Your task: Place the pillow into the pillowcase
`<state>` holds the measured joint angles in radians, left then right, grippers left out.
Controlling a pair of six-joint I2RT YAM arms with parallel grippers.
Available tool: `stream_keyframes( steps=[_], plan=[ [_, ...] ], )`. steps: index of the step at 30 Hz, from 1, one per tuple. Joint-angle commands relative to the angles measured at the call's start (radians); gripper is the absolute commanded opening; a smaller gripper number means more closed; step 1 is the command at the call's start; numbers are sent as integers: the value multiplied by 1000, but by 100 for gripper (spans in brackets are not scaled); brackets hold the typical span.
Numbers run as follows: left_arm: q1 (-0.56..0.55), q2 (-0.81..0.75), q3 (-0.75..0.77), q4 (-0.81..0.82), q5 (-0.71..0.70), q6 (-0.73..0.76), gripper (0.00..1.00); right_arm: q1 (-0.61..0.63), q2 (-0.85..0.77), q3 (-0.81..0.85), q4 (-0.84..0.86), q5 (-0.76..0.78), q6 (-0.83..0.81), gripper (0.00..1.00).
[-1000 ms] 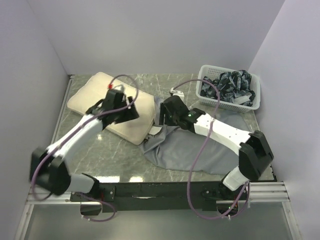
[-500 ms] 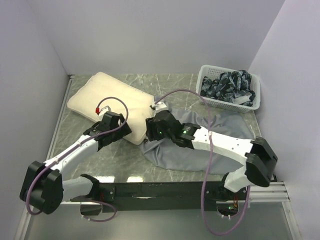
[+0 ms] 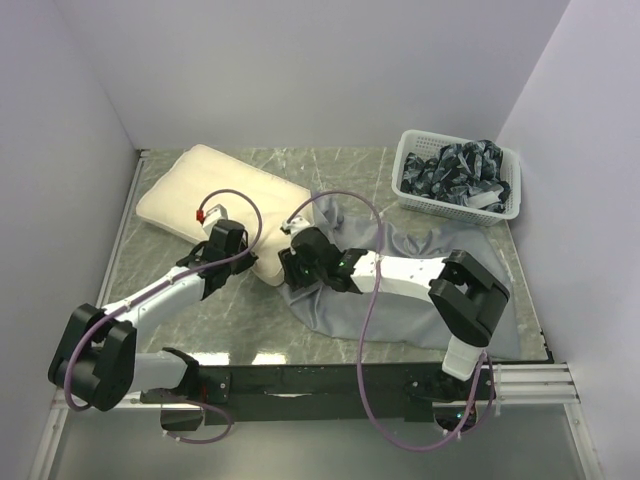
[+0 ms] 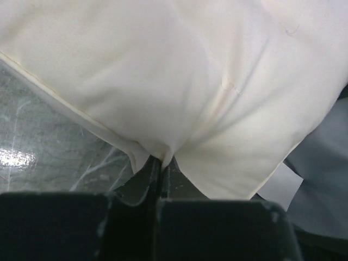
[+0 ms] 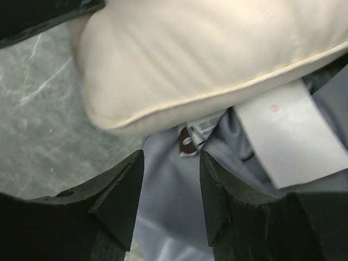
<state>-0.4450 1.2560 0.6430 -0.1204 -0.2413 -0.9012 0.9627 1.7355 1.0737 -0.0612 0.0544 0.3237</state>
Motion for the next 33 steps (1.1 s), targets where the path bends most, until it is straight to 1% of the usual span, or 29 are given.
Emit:
stream_keyframes(
  steps=[1, 7, 8, 10, 12, 16, 21, 25, 28, 29, 31, 32, 33],
  plan=[
    [-6, -41, 61, 9, -24, 30, 1, -33, -1, -12, 124, 21, -32, 52],
    [-6, -64, 95, -39, -18, 42, 1, -50, 31, -11, 144, 50, -49, 50],
    [-6, -66, 96, -44, -15, 41, 1, -59, 42, -5, 136, 44, -54, 49],
    [-6, -69, 106, -53, -13, 39, 1, -67, 58, 0, 127, 35, -52, 43],
    [-6, -64, 115, -61, -6, 38, 1, -74, 46, -33, 150, 32, -46, 40],
    [-6, -63, 135, -68, -4, 36, 1, -82, 35, -61, 149, 53, -41, 40],
    [-6, -67, 161, -79, 7, 38, 1, -85, 50, -57, 149, 74, -38, 42],
    [-6, -64, 170, -84, 11, 39, 1, -87, 81, -35, 149, 59, -38, 42],
    [-6, -64, 179, -88, 14, 36, 1, -87, 94, -26, 152, 27, -32, 36],
    [-6, -63, 188, -93, 13, 36, 1, -85, 93, -27, 153, 18, -28, 30],
    [-6, -63, 198, -99, 11, 36, 1, -84, 81, -41, 161, 1, -18, 25],
    [-6, -60, 210, -104, 11, 38, 1, -84, 73, -47, 162, -5, -12, 19],
    [-6, -56, 216, -107, 11, 36, 1, -84, 65, -61, 162, -8, -8, 17]
  ],
)
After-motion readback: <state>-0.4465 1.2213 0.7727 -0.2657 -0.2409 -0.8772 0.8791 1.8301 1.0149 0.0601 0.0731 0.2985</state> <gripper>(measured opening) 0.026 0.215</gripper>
